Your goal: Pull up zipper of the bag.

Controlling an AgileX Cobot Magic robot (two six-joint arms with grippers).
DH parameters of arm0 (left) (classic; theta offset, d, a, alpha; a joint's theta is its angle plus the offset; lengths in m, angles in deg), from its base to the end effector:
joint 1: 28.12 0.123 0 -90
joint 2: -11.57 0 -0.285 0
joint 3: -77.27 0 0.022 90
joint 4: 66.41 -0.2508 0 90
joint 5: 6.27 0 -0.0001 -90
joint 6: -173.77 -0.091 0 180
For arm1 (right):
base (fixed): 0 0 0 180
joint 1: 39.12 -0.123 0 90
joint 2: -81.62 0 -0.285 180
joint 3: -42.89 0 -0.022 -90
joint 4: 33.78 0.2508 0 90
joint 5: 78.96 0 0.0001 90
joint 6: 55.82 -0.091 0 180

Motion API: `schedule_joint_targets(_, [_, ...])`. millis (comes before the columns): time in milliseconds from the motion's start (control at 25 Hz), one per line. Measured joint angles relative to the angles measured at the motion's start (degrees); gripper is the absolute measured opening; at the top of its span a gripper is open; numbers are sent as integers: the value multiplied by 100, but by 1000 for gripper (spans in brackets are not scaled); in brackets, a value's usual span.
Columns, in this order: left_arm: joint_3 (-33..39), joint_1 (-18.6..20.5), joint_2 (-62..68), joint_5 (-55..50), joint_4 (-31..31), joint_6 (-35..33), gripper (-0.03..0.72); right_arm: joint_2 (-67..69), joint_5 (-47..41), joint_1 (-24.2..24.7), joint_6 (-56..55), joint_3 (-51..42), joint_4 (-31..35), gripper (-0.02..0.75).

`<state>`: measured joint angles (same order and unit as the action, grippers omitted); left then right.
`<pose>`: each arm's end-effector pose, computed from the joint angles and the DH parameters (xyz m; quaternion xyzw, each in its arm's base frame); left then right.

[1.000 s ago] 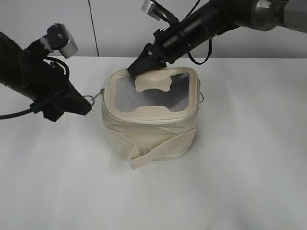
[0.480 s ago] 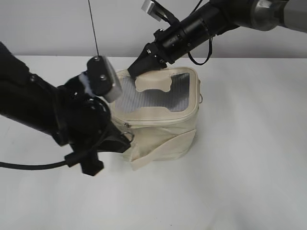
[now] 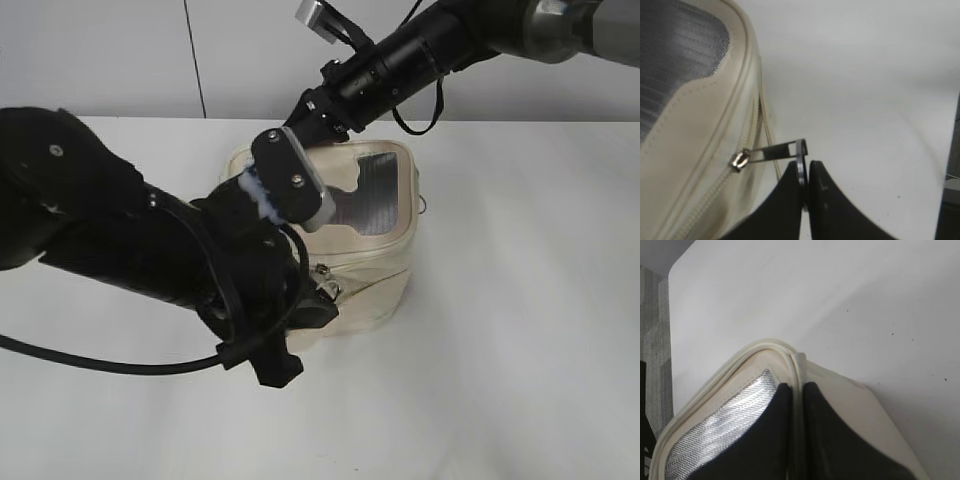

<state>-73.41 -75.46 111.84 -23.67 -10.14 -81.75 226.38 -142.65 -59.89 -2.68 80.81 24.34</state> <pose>0.1970 -0.2473 0.1935 0.5554 0.7481 -0.1941 0.3070 0.4478 0.2440 0.1829 -0.3810 0.8035 0.4137 0.1952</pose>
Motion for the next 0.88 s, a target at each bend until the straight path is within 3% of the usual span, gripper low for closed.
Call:
schedule_joint_targets(120, [0,198,-127,-587,17,225,120,-41,14,60,-119,64,-21,244])
schedule_joint_targets(200, [0,376,-310,-1232,17,333,249,-134,2,194,-394,90,-94,352])
schedule_joint_targets(280, [0,640,-559,-1670,-23,595,337,-325,27,392,-780,96,-327,369])
schedule_joint_targets(360, [0,965,-813,-1914,-214,970,373,-539,-11,659,-1164,107,-646,355])
schedule_joint_targets(520, [-29,1829,-1225,-2104,-423,1363,390,-1028,-188,1328,-1349,-298,-764,338])
schedule_joint_targets(640, [-462,2519,-1146,-2351,-386,1367,392,-1627,58,1810,-1114,-1487,-664,324])
schedule_joint_targets(760, [-1451,2904,-643,-2649,-199,1116,392,-2458,1036,2225,42,-3470,244,318])
schedule_joint_targets(880, [-2707,2947,242,-3094,-95,1034,393,-3346,1898,2369,2336,-5489,2055,316])
